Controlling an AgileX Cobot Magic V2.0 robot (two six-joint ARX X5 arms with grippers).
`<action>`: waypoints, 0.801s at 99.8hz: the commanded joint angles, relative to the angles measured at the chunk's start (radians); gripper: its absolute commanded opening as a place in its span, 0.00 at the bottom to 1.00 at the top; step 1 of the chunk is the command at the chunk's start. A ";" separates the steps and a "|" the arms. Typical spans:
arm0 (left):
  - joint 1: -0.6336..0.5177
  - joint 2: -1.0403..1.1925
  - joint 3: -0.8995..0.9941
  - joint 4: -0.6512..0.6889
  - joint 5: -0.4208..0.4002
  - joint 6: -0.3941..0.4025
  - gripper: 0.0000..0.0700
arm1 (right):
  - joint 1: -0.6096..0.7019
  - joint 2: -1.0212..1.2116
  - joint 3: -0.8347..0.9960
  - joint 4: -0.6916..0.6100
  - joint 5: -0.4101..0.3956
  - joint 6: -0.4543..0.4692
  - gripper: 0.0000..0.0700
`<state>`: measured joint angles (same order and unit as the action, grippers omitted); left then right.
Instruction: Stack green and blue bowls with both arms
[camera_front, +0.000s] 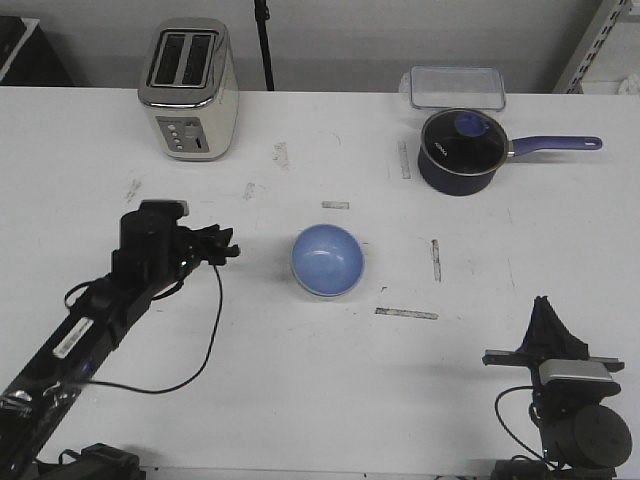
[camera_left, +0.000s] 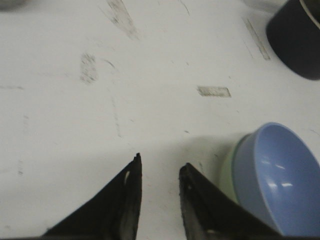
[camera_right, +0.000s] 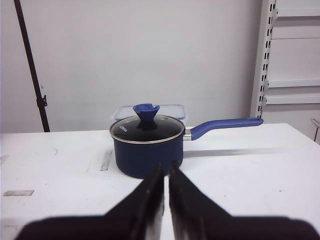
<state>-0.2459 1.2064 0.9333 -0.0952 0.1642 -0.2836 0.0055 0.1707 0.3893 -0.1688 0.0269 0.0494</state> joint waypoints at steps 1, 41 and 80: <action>0.024 -0.051 -0.072 0.072 -0.037 0.121 0.16 | 0.000 -0.002 0.002 0.011 0.000 0.002 0.01; 0.221 -0.385 -0.378 0.159 -0.063 0.373 0.00 | 0.000 -0.002 0.002 0.011 0.000 0.002 0.01; 0.270 -0.737 -0.534 0.215 -0.064 0.264 0.00 | 0.000 -0.002 0.002 0.011 0.000 0.002 0.01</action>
<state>0.0223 0.4965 0.4004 0.1169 0.1024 0.0036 0.0055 0.1707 0.3893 -0.1688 0.0269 0.0494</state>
